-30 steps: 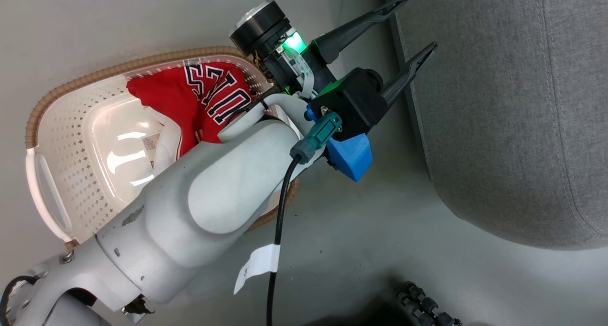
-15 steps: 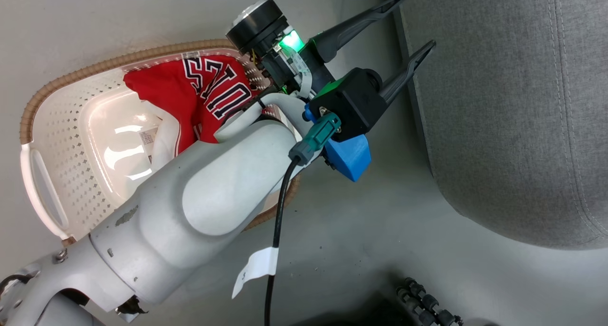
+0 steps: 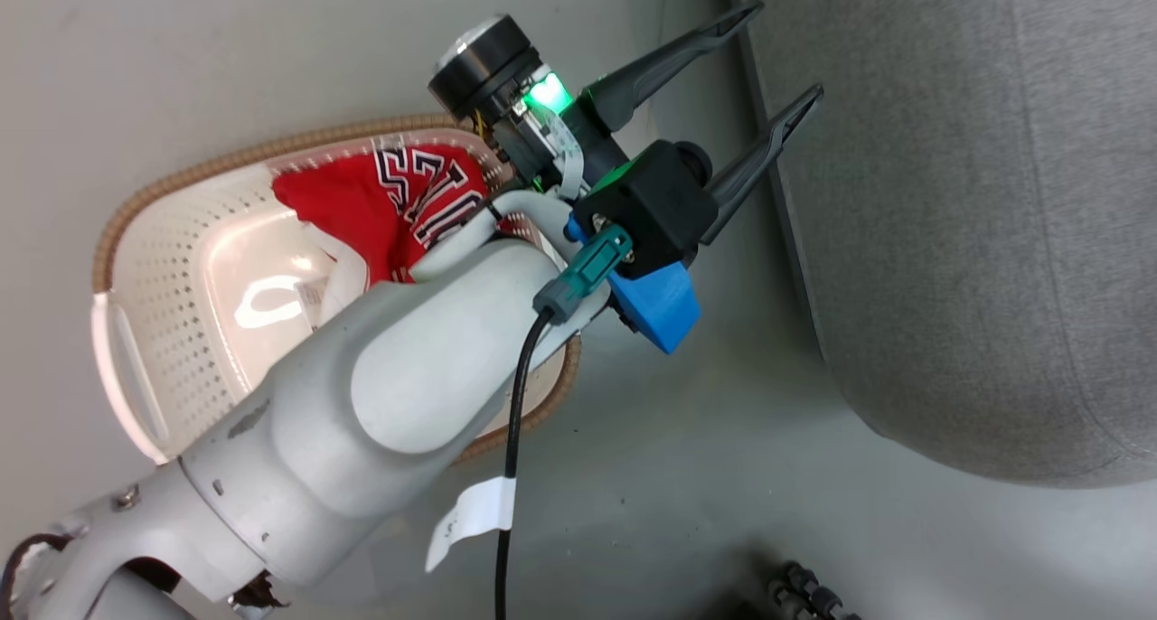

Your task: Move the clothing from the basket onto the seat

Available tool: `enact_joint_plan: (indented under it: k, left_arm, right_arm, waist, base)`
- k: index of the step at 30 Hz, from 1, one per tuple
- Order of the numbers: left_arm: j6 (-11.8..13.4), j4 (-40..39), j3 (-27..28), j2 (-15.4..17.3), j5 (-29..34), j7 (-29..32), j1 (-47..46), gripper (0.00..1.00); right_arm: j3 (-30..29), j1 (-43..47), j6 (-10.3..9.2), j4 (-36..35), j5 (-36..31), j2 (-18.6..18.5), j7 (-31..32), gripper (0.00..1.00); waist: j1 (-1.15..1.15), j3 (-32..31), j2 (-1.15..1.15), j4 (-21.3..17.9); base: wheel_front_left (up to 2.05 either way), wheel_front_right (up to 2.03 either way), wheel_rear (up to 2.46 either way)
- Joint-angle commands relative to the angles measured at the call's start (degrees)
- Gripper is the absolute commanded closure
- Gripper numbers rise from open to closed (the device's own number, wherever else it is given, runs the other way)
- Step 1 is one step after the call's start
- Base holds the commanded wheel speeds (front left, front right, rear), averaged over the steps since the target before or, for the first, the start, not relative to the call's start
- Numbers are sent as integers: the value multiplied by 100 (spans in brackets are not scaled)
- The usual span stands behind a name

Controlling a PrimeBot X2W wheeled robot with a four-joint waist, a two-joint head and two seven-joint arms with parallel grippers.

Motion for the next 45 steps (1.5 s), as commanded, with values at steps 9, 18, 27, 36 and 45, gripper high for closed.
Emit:
enact_joint_plan:
  k: [9, 18, 27, 36, 45]
  left_arm:
    - [187, 194, 340, -134, -293, -274, 610, 0]
    - [429, -395, 1389, -9, -153, -282, 1413, 0]
    - [509, -778, 2470, -22, 151, -284, 2222, 0]
    - [385, -923, 3630, -213, 471, -282, 3195, 0]
    - [170, -1096, 4567, -358, 800, -279, 4014, 0]
  right_arm:
    - [490, 1093, 1, -1029, 203, -46, -20, 0]
    - [1491, 1710, 1, -1907, 180, 278, -19, 0]
    - [2239, 1939, 1, -2215, 147, 561, -20, 0]
    - [2636, 2218, 1, -2262, 193, 919, -20, 0]
    - [2960, 2578, 1, -2290, 257, 1216, -20, 0]
  waist:
    - [0, -1198, 0, 153]
    - [0, -2003, 0, 499]
    - [0, -2548, 0, 903]
    - [0, -3157, 0, 1265]
    - [0, -3616, 0, 1429]
  base:
    - [0, 0, 0]
    - [0, 0, 0]
    - [0, 0, 0]
    - [0, 0, 0]
    - [0, 0, 0]
